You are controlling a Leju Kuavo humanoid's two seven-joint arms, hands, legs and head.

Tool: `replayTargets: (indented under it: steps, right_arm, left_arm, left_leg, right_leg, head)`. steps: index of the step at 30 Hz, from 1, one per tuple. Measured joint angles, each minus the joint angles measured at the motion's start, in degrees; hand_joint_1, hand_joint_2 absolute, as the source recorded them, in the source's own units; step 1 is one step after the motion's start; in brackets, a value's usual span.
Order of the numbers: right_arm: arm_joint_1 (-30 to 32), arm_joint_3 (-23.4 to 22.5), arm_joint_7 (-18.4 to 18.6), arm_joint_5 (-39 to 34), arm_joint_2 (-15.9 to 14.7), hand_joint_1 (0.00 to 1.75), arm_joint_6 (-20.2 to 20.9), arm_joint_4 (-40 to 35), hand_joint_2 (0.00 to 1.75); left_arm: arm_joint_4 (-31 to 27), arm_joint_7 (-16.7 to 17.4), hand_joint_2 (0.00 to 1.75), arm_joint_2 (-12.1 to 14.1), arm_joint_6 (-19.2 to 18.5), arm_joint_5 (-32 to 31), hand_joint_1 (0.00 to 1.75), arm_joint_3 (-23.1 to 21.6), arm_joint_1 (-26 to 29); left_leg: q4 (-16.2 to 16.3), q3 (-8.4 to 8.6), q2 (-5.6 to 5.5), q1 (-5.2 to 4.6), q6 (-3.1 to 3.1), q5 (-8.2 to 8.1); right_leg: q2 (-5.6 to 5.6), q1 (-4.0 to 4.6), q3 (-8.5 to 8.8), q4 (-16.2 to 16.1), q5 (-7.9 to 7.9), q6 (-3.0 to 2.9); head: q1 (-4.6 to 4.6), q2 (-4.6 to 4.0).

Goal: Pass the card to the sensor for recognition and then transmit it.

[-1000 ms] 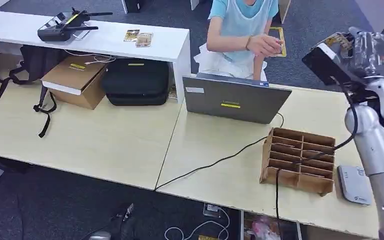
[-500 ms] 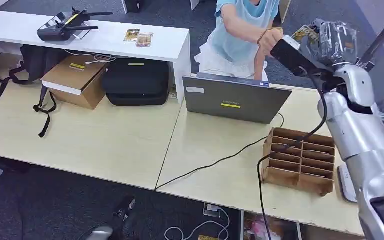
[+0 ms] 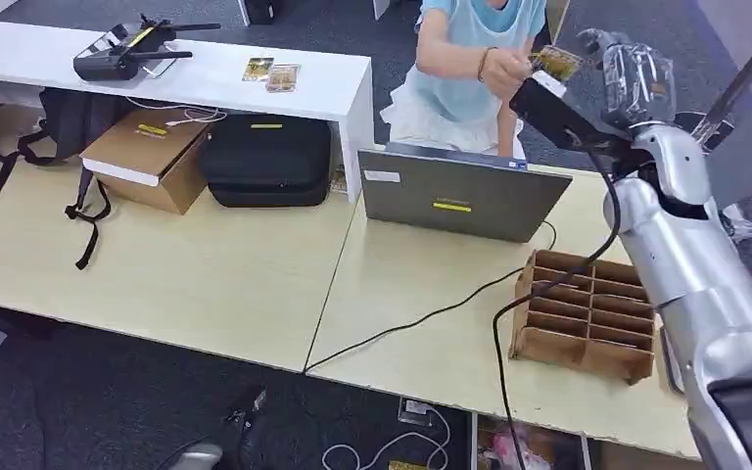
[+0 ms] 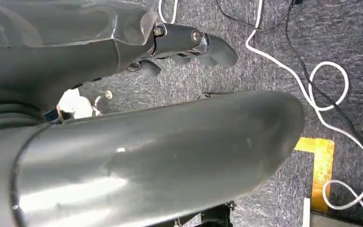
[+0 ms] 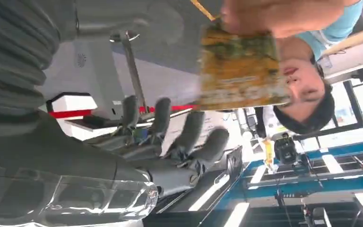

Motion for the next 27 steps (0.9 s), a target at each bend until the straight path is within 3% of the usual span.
replayTargets:
  steps: [16, 27]
  right_arm:
    - [0.05, -0.41, 0.72, -0.24, 0.13, 0.0, -0.83, -0.04, 1.75]
    - [1.8, -6.4, -0.68, -8.28, -1.79, 0.0, 1.77, -4.1, 1.75]
  left_arm:
    - [0.35, 0.0, 0.0, 0.0, 0.83, -0.83, 0.0, 0.0, 0.1]
    - [0.35, 0.0, 0.0, 0.11, 0.96, -0.98, 0.0, 0.02, 1.22]
  left_leg:
    - [0.01, 0.01, 0.01, 0.0, 0.0, 0.0]
    - [0.01, -0.01, 0.0, -0.01, 0.0, 0.0]
  right_leg:
    - [0.01, 0.0, -0.03, 0.0, 0.0, 0.0]
    - [0.0, -0.01, -0.04, -0.02, 0.0, 0.0]
  head:
    - [0.0, 0.0]
    - [0.0, 0.0]
